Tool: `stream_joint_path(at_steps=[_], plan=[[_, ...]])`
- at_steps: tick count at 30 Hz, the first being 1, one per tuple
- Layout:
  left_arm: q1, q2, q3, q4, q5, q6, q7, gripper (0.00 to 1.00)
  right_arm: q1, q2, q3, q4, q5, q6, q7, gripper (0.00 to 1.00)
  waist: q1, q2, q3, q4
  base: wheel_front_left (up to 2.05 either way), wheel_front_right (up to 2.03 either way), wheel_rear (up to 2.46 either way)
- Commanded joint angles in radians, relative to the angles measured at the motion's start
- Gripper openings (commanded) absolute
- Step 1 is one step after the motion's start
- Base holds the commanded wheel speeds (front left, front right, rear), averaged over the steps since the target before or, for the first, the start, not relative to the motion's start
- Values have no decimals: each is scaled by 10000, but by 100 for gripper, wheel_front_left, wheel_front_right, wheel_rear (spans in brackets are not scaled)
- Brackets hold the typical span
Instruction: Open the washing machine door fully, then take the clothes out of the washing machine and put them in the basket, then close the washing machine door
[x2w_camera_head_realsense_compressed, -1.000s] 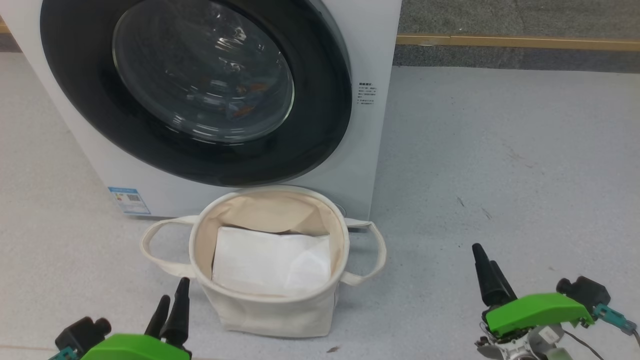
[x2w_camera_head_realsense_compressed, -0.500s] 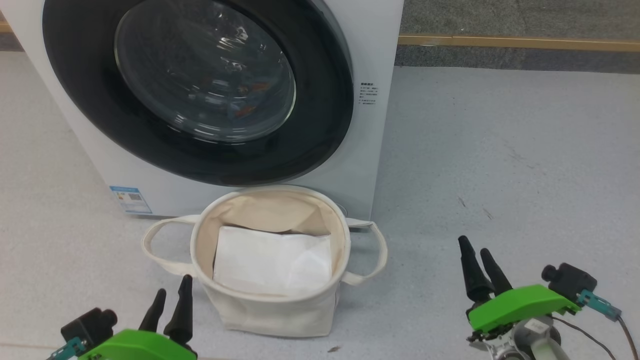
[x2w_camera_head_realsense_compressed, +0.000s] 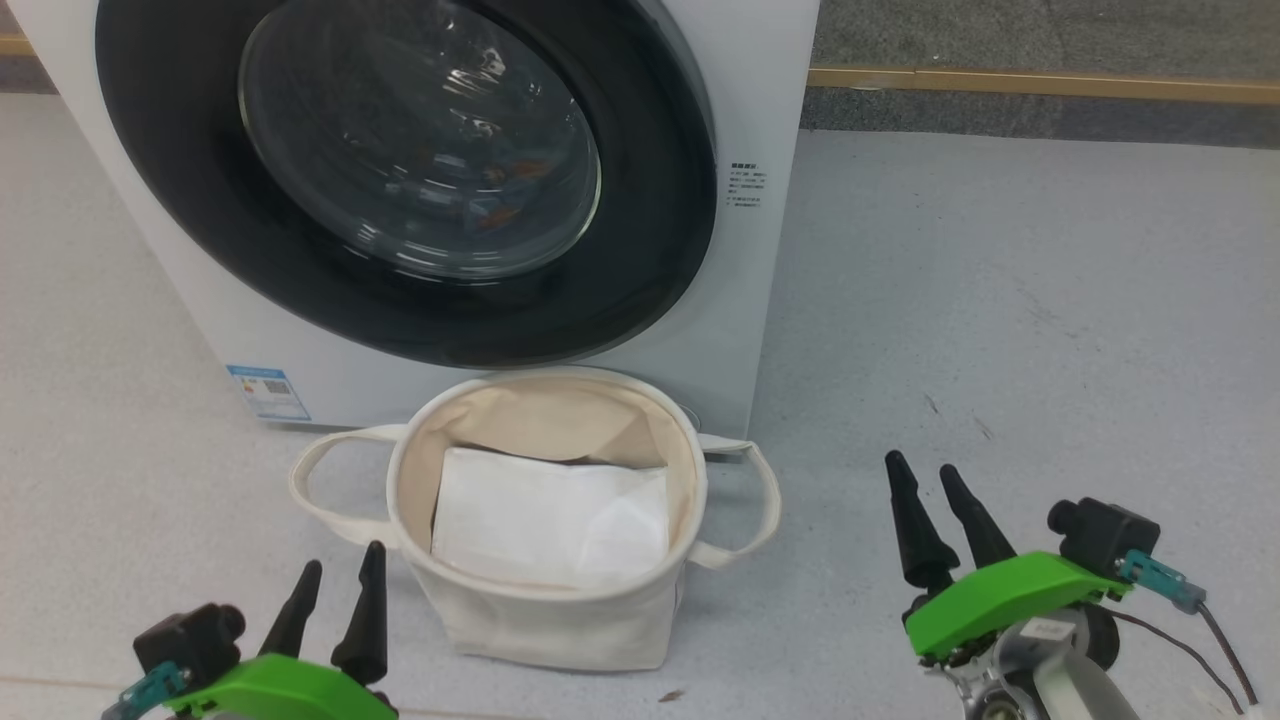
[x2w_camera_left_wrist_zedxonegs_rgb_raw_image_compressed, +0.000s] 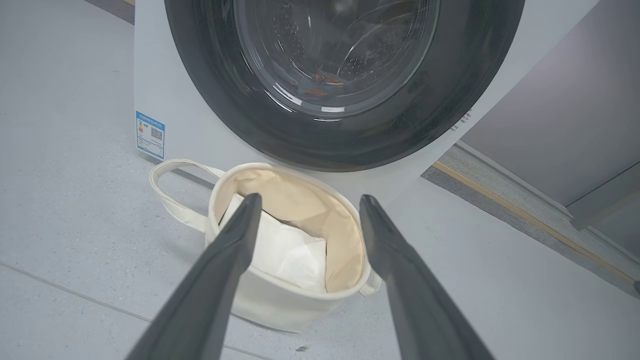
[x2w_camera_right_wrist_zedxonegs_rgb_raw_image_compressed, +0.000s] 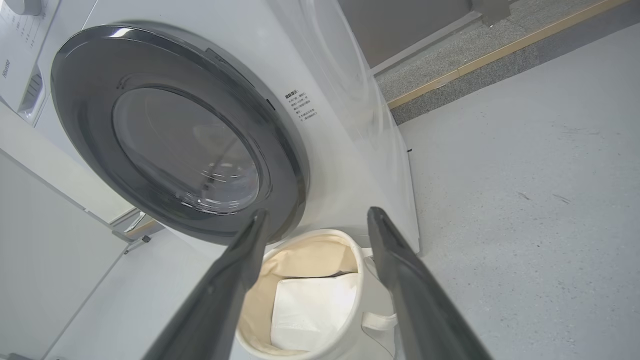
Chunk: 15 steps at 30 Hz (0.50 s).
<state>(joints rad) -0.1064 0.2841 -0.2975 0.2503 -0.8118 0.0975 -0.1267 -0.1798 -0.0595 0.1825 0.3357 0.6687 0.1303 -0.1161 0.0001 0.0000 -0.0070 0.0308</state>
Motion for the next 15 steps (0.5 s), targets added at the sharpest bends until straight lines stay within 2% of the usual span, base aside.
stream_joint_path(at_steps=[1,15], plan=[[-642,325,185,-371,260,69,-174,100,-555,-97,221,-368,-290,3,-147,100,0,0,5,4,0,0,0],[-796,764,-309,-558,1518,502,-583,100,-714,-64,355,-373,-2099,3,-378,100,0,0,-5,42,0,0,0]])
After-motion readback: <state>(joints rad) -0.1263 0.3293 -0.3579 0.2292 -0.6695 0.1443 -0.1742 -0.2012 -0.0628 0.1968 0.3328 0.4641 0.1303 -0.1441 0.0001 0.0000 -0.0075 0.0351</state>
